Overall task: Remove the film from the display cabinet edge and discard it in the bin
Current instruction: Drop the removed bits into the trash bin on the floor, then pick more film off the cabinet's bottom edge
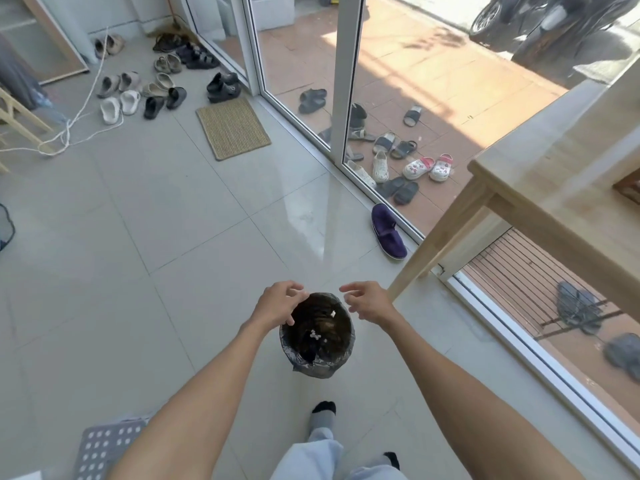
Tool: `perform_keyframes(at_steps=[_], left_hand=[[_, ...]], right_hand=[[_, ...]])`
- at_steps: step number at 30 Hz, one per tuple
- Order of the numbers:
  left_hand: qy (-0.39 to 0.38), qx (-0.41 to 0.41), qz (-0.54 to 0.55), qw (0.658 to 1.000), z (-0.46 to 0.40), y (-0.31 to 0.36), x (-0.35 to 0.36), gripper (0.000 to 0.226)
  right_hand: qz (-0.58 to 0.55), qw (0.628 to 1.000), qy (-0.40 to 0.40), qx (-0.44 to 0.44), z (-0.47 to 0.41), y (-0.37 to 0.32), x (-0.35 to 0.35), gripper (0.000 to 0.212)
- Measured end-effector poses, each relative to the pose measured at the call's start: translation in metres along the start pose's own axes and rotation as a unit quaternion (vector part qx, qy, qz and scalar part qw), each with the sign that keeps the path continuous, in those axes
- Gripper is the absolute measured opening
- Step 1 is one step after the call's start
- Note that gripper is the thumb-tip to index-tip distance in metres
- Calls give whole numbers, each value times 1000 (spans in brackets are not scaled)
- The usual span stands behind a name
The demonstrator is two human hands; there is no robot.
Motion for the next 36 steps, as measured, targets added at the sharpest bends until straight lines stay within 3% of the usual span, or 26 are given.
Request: perform_keyframes(at_steps=[11, 21, 28, 36], left_hand=[[-16, 58, -65, 996, 10, 71, -23, 40], [-18, 243, -169, 955, 24, 283, -31, 36], [-42, 372, -261, 890, 47, 428, 49, 25], [-116, 438, -294, 842, 75, 521, 178, 20]], right_hand=[[16, 998, 25, -50, 23, -30, -35, 29], [59, 965, 209, -144, 136, -101, -184, 36], [67, 934, 330, -121, 245, -63, -281, 33], [25, 907, 420, -23, 351, 31, -352, 28]])
Point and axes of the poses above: each hand's wrist, its own z-axis away from the middle knuckle, its own x-axis out of the palm, y = z × x, the point moved 9 cm from there along -z, towards the middle knuckle, and after that the axes turned 13 degrees about -y, right-handed, at the moved point
